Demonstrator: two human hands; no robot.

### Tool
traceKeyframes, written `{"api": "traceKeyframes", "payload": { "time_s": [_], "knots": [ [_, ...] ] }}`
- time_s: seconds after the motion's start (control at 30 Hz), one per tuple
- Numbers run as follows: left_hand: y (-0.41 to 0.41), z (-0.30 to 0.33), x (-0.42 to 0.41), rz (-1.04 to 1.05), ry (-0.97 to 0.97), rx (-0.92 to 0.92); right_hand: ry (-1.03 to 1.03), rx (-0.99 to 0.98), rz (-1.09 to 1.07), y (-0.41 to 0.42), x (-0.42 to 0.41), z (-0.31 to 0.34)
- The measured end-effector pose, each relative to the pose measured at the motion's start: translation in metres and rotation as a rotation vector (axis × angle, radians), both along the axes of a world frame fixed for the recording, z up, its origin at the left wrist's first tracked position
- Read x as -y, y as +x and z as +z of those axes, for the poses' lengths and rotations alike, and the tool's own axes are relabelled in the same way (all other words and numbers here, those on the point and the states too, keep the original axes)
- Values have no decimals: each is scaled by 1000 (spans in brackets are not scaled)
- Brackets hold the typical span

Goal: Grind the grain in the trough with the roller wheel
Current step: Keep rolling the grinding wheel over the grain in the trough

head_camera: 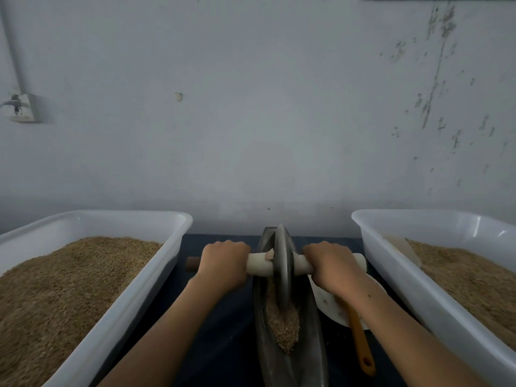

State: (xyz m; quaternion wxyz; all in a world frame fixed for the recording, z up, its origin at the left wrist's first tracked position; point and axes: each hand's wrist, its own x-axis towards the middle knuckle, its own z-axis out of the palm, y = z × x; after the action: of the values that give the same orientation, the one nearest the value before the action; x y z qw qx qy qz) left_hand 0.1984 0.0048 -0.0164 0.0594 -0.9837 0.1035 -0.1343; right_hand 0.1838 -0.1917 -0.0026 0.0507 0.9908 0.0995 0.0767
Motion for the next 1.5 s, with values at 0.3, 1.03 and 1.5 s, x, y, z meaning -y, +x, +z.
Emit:
{"api": "traceKeyframes", "payload": {
  "time_s": [0.3,1.03,1.5],
  "knots": [
    [-1,6,-2,-26,40,-121,-45,-98,26,-4,2,4],
    [-2,7,-3,-6,17,-174,-36,-97,34,-3,2,5],
    [-4,-2,4,46,-28,46,9,147,46,6,0,-10]
  ]
}}
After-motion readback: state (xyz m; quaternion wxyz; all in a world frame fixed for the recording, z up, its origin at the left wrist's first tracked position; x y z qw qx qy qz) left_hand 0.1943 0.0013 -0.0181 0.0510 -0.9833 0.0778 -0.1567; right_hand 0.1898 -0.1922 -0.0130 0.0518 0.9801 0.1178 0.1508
